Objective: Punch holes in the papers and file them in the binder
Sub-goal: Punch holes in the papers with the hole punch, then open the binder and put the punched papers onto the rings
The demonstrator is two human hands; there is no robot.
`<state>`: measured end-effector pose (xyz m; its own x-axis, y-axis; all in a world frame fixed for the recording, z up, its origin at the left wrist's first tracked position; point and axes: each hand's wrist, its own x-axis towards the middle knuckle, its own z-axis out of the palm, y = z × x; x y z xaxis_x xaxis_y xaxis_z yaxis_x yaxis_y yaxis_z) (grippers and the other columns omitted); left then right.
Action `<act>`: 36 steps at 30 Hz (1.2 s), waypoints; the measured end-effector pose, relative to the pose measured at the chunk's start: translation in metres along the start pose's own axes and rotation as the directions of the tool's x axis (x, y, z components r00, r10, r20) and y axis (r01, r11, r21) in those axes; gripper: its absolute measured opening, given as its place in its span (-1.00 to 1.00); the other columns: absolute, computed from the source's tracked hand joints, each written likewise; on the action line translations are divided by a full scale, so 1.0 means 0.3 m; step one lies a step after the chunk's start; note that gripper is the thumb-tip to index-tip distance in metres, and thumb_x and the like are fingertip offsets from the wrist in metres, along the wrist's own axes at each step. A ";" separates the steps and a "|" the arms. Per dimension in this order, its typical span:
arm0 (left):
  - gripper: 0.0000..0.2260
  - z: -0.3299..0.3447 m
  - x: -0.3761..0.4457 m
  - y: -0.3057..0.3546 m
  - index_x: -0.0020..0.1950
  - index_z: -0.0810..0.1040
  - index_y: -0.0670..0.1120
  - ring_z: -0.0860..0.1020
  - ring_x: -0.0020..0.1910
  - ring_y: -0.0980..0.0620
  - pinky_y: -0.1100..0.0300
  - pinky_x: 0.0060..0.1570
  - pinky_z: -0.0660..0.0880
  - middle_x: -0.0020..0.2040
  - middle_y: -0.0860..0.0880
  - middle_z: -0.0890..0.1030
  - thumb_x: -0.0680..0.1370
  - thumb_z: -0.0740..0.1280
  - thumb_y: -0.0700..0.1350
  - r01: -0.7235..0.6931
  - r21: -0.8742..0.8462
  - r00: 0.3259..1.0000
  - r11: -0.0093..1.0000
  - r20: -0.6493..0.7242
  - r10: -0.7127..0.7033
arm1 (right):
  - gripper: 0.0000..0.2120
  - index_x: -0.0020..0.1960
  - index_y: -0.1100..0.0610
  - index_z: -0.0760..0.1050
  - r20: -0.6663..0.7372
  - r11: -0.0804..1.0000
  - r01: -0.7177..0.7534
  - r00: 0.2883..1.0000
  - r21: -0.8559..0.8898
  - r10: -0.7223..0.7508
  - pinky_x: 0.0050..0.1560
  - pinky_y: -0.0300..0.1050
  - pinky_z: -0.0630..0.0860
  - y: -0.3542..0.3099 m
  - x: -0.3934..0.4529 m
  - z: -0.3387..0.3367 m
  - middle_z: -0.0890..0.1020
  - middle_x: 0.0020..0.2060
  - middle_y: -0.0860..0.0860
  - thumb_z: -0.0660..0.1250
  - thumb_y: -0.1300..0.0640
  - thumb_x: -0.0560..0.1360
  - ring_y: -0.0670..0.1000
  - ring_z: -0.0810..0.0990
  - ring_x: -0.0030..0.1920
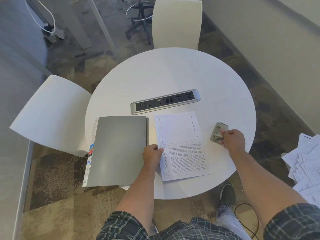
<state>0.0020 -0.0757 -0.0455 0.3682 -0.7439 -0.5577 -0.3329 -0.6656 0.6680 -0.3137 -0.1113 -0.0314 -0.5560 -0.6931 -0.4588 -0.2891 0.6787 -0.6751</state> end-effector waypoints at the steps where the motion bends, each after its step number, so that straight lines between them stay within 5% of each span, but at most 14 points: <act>1: -0.89 -0.002 -0.001 -0.003 -0.08 0.68 -0.24 0.62 -0.19 -0.02 0.16 -0.12 0.56 -0.12 -0.12 0.72 0.53 0.45 -0.18 -0.007 0.012 1.000 1.000 0.005 0.007 | -0.71 0.05 0.21 0.56 -0.041 0.999 -0.009 0.999 -0.052 0.007 -0.10 0.09 0.62 -0.009 0.003 -0.010 0.71 -0.03 0.16 0.33 -0.04 0.62 0.15 0.67 -0.13; 5: -0.86 -0.008 -0.005 -0.018 -0.07 0.67 -0.26 0.57 -0.22 0.00 0.18 -0.15 0.52 -0.09 -0.17 0.72 0.52 0.44 -0.17 -0.040 0.062 0.999 0.997 0.014 0.039 | -0.61 0.36 0.17 0.41 -0.177 0.982 -0.051 0.984 -0.181 0.019 0.05 0.11 0.59 -0.039 -0.029 -0.032 0.57 0.21 0.15 0.31 -0.03 0.62 0.21 0.61 0.14; 8: -0.85 -0.013 -0.017 -0.013 -0.05 0.67 -0.26 0.57 -0.21 0.00 0.16 -0.15 0.53 -0.13 -0.12 0.71 0.53 0.43 -0.16 -0.041 0.052 0.999 0.998 0.026 0.040 | -0.64 0.32 0.11 0.44 -0.219 0.940 0.168 0.946 -0.295 -0.238 0.16 0.10 0.57 -0.055 -0.100 -0.005 0.52 0.26 0.13 0.40 0.06 0.57 0.17 0.57 0.20; 11: -0.86 -0.027 -0.043 0.018 -0.09 0.67 -0.24 0.55 -0.25 0.03 0.21 -0.23 0.48 -0.21 -0.04 0.67 0.51 0.40 -0.17 -0.062 0.008 0.998 0.998 0.020 0.062 | -0.86 0.11 0.05 0.60 0.098 0.919 0.386 0.921 -0.087 -0.377 0.02 -0.05 0.59 -0.074 -0.185 0.068 0.66 0.01 -0.02 0.42 0.11 0.56 0.01 0.68 -0.05; 14: -0.87 -0.036 -0.061 0.056 -0.18 0.64 -0.25 0.50 -0.30 0.03 0.21 -0.25 0.44 -0.30 -0.01 0.61 0.44 0.40 -0.17 -0.111 -0.072 0.994 0.991 0.007 0.112 | -0.80 0.12 -0.02 0.66 0.383 0.901 0.434 0.832 -0.001 -0.401 -0.10 -0.09 0.63 -0.106 -0.269 0.138 0.73 -0.08 -0.11 0.43 -0.07 0.55 -0.14 0.72 -0.19; 21: -0.86 -0.027 -0.171 0.228 -0.13 0.71 -0.17 0.55 -0.37 0.06 0.25 -0.35 0.42 -0.30 -0.05 0.64 0.48 0.35 -0.19 -0.177 -0.274 0.940 0.945 0.237 0.245 | -0.44 0.24 -0.01 0.53 0.556 0.943 0.279 0.761 0.183 -0.333 -0.09 -0.11 0.60 -0.239 -0.413 0.223 0.71 0.03 -0.04 0.36 -0.40 0.45 -0.03 0.73 -0.02; 26: -0.86 -0.023 -0.221 0.300 -0.08 0.74 -0.16 0.57 -0.37 0.03 0.23 -0.36 0.42 -0.25 -0.10 0.68 0.50 0.37 -0.23 -0.128 -0.370 0.895 0.920 0.356 0.268 | -0.84 0.11 0.13 0.61 0.421 0.928 0.249 0.837 0.276 -0.350 -0.16 -0.12 0.54 -0.279 -0.393 0.187 0.71 -0.06 0.02 0.35 0.09 0.60 0.05 0.70 -0.05; 28: -0.87 -0.038 -0.222 0.297 -0.05 0.74 -0.21 0.56 -0.38 0.06 0.30 -0.37 0.44 -0.21 -0.11 0.68 0.52 0.38 -0.24 -0.177 -0.330 0.893 0.927 0.343 0.292 | -0.84 0.09 0.10 0.63 0.394 0.927 0.218 0.858 0.305 -0.331 -0.12 -0.08 0.58 -0.272 -0.357 0.160 0.72 -0.04 0.06 0.31 0.24 0.58 0.10 0.69 -0.06; 30: -0.87 -0.057 -0.204 0.273 -0.11 0.73 -0.17 0.58 -0.36 0.06 0.24 -0.30 0.54 -0.23 -0.09 0.69 0.51 0.39 -0.19 -0.268 -0.239 0.908 0.933 0.262 0.328 | -0.82 0.11 0.07 0.63 0.387 0.908 0.189 0.858 0.373 -0.338 -0.04 0.02 0.65 -0.260 -0.323 0.126 0.73 -0.01 0.09 0.33 0.25 0.57 0.14 0.72 -0.03; 32: -0.88 -0.089 -0.170 0.233 -0.18 0.70 -0.05 0.62 -0.23 0.04 0.10 -0.11 0.61 -0.20 -0.01 0.70 0.48 0.38 -0.08 -0.397 0.063 0.913 0.916 0.133 0.387 | -0.80 0.18 0.12 0.63 0.395 0.871 0.153 0.845 0.466 -0.359 -0.02 0.10 0.67 -0.246 -0.296 0.083 0.74 0.01 0.14 0.38 0.21 0.56 0.19 0.74 -0.02; 34: -0.86 -0.138 -0.144 0.188 -0.04 0.67 0.01 0.62 0.03 -0.04 0.06 0.05 0.56 0.01 -0.01 0.66 0.51 0.36 0.00 -0.410 0.503 0.902 0.761 0.099 0.421 | -0.75 0.24 0.16 0.61 0.377 0.870 0.139 0.861 0.473 -0.343 0.01 0.14 0.67 -0.230 -0.265 0.043 0.74 0.02 0.16 0.38 0.21 0.58 0.20 0.73 -0.02; 36: -0.64 -0.184 -0.130 0.136 0.22 0.57 -0.01 0.50 0.23 -0.13 -0.01 0.16 0.45 0.24 -0.07 0.51 0.51 0.38 0.14 -0.297 0.793 0.920 0.532 0.089 0.381 | -0.74 0.27 0.19 0.59 0.341 0.894 0.131 0.893 0.427 -0.294 0.04 0.15 0.66 -0.206 -0.228 0.013 0.72 0.05 0.19 0.36 0.24 0.59 0.23 0.72 0.01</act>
<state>0.0221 -0.0704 0.0309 0.1350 -0.9436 -0.3023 -0.9747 -0.1814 0.1307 -0.2547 -0.1067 0.0393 -0.1463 -0.9011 -0.4081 0.0015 0.4123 -0.9110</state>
